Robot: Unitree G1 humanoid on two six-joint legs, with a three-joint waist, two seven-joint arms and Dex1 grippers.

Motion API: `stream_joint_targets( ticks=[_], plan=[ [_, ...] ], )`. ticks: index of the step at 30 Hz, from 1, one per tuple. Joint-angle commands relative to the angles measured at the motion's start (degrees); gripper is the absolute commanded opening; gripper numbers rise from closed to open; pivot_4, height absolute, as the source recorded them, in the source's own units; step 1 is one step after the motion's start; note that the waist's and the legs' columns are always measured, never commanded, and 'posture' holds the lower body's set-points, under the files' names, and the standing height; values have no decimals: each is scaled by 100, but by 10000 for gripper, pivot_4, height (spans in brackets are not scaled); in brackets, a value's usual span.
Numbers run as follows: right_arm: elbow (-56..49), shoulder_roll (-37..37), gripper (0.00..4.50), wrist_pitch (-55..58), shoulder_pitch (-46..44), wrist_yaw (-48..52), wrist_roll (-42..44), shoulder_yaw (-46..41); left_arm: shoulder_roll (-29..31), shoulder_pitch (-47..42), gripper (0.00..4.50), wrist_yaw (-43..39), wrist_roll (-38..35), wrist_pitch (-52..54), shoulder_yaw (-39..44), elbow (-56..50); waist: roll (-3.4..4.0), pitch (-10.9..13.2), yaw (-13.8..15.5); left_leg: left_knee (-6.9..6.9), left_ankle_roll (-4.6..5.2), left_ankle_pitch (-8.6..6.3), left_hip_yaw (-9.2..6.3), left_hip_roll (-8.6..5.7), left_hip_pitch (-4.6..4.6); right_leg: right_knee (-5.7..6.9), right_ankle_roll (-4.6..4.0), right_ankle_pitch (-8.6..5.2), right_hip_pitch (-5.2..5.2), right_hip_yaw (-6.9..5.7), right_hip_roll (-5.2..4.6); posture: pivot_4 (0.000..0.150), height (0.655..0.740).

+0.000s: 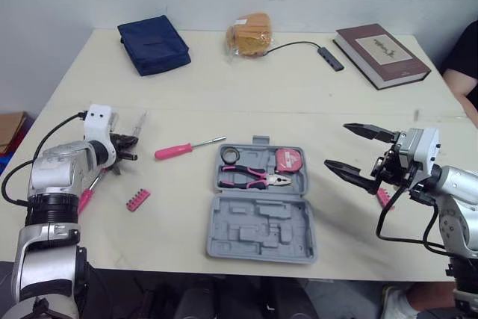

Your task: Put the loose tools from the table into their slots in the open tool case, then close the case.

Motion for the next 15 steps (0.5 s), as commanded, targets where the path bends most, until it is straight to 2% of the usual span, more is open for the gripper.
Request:
stream_joint_targets(
  ticks=[1, 5, 8, 10, 15],
  plan=[
    [-150, -307, 45000, -203, 147, 241, 28, -359, 340, 139, 486, -1069, -191, -987, -108, -1179, 0, 0, 42, 0, 0, 0, 0, 0, -1, -6, 0, 0, 0, 1, 0, 1500, 7400],
    [-286, -540, 45000, -34, 429, 423, 156, -500, 417, 379, 486, -2237, -568, -1645, -372, -2231, 0, 0, 80, -1, 3, -2, 6, -1, 3, -39, 0, 0, 9, 6, -2, 1500, 7400],
    [-230, -641, 45000, -163, 618, 620, 3, -410, 720, 511, 486, -3350, -626, -1726, -1149, -3241, 0, 0, 79, 0, 4, -3, 6, -1, 4, -41, 0, 0, 13, 7, -1, 1500, 7400],
    [-296, -634, 45000, -74, 650, 632, 61, -395, 740, 398, 486, -3470, -598, -1488, -1455, -3510, 0, 0, 75, -1, 8, -5, 12, -2, 6, -41, 0, 0, 12, 16, 1, 1500, 7400],
    [-518, -634, 45000, 64, 801, 680, 115, -363, 334, -85, 486, -3411, -449, -558, -2419, -4013, 0, 0, 57, 2, 45, -21, 17, 0, 11, -30, 3, 2, 11, 28, 12, 1500, 7400]
  ],
)
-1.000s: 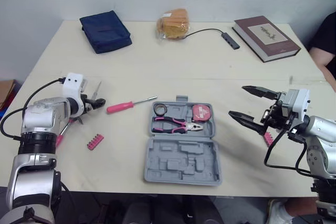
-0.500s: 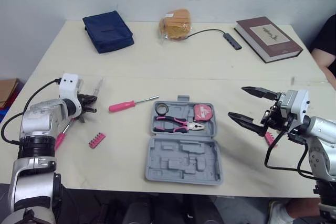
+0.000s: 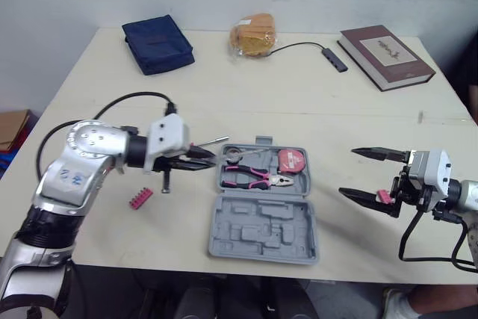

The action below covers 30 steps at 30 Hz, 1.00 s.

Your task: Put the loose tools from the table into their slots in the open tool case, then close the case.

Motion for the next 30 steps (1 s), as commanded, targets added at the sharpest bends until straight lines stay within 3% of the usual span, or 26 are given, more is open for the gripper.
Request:
stream_joint_targets(
  ticks=[1, 4, 7, 13, 30],
  plan=[
    [-252, -51, 45000, -30, 49, 31, 92, -120, -147, -222, 486, -35, 142, 431, -589, -412, 0, 0, -5, 0, 0, 0, 5, 0, 1, 0, 1, 1, 0, 5, 3, 1500, 7400],
    [-307, -36, 45000, -21, 116, 27, 84, -132, -328, -364, 486, 45, 267, 691, -929, -504, 0, 0, 5, 2, 0, 1, 10, 0, 2, 0, 3, 1, -2, 11, 8, 1500, 7400],
    [-375, -20, 45000, -49, 250, -7, 27, -135, -433, -673, 486, 230, 833, 1184, -1631, -623, -1, 1, 19, 8, 3, 2, 10, -2, 0, -1, 6, 3, -2, 14, 9, 1500, 7400],
    [-583, 16, 45000, -41, 554, -156, -1, -192, -161, -896, 486, 290, 1501, 1891, -2362, -1038, -2, 1, 4, 7, 6, 4, 16, -4, 1, -1, 11, 3, -2, 31, 30, 1500, 7400],
    [-713, 30, 45000, -18, 572, -344, -15, -84, -274, -767, 486, 532, 1923, 2247, -2698, -1082, -2, 1, 18, 13, 8, 6, 13, -4, 2, 2, 11, 3, 0, 31, 21, 1500, 7400]
  ],
)
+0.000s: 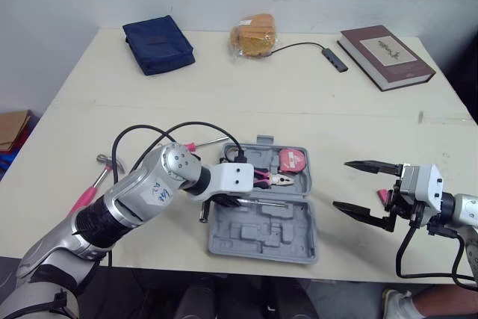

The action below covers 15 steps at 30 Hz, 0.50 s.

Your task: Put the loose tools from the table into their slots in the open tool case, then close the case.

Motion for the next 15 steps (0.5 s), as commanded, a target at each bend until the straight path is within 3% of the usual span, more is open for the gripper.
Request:
stream_joint_targets(
  ticks=[1, 5, 6, 8, 15],
  plan=[
    [-148, 5, 45000, -31, -20, -23, 38, -81, 57, 32, 486, 23, 139, 25, -55, -161, 0, 0, -1, 0, 0, 0, 0, 0, 0, 0, 0, 0, 0, 0, 0, 1500, 7400],
    [-135, 27, 45000, -41, -51, -29, 30, -40, 0, 38, 486, 111, 201, -83, -19, -156, 0, 0, 5, 1, 0, 0, 0, -1, 0, 1, 0, 0, 0, 0, 0, 1500, 7400],
    [-133, 28, 45000, -41, -55, -28, 30, -32, -35, 38, 9603, 125, 179, -105, 25, -168, 0, 0, 6, 1, 0, 0, 0, -1, 0, 1, 0, 0, 0, 0, 0, 1500, 7400],
    [-131, 21, 45000, -39, -61, -17, 29, -18, -39, 4, 17419, 78, 108, -99, 118, -231, 0, 0, 8, 3, 0, 1, 0, -3, -1, 2, 0, 0, 0, 0, 0, 1500, 7400],
    [-180, -19, 45000, -14, -45, 30, -21, 42, 135, 20, 17419, -155, -144, -237, 473, -376, 0, 0, -3, 4, 0, 1, 1, -1, -1, 4, 0, 0, -1, 0, 1, 1500, 7400]
  ],
)
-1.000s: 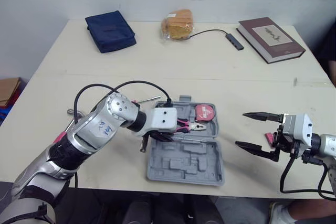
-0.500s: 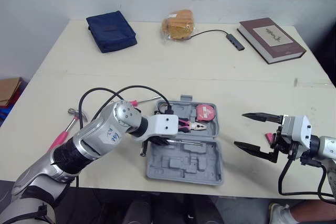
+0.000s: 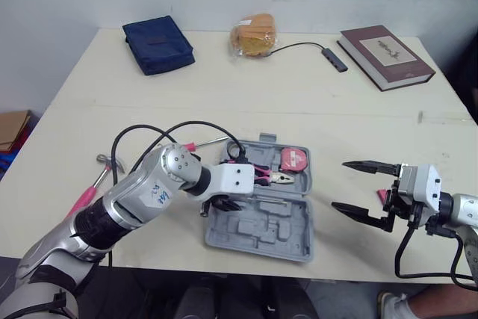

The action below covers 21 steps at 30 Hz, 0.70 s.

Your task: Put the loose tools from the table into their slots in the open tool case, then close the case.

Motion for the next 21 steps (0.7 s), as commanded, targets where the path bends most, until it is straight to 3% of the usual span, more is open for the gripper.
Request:
stream_joint_targets(
  ticks=[1, 4, 7, 9, 10, 21],
  plan=[
    [-170, -20, 45000, -16, -26, 16, 23, -12, 20, 3, 17419, -54, -192, -199, 428, -239, 0, 0, 5, 0, -1, 1, 0, 0, 0, 0, 0, 0, 0, 0, 0, 1500, 7400],
    [-179, -28, 45000, -7, -3, 31, 27, -18, -318, 142, 17419, 119, -520, -610, 955, -70, 0, 0, 12, 1, -1, 1, 0, -1, -1, 0, 0, 0, 0, -1, -2, 1500, 7400],
    [-187, -16, 45000, -23, 60, 33, 21, -42, -909, 558, 9382, 151, -1099, -1809, 1735, 447, 3, -2, 22, 8, -7, 3, -1, 0, -3, 0, 1, 0, 1, -4, -16, 1500, 7400],
    [-169, 1, 45000, -38, 84, 28, 11, -47, -1116, 833, 1747, 130, -1254, -2169, 1910, 741, 2, -2, 5, 9, -12, 7, 3, 0, 0, 4, 1, 1, 0, -3, -17, 1500, 7400],
    [-160, 8, 45000, -50, 94, 24, 2, -46, -1131, 934, 784, 59, -1250, -2322, 1879, 835, 2, -2, 0, 8, -14, 8, 5, 1, 2, 4, 1, 1, 0, -3, -16, 1500, 7400],
    [-34, 79, 45000, -128, 125, -6, -77, -76, -1372, 1507, 784, 480, -603, -2967, 1489, 1617, 2, -2, 11, 9, -5, 3, 12, -4, 7, 12, 3, 1, 0, 3, -17, 1500, 7400]
  ],
)
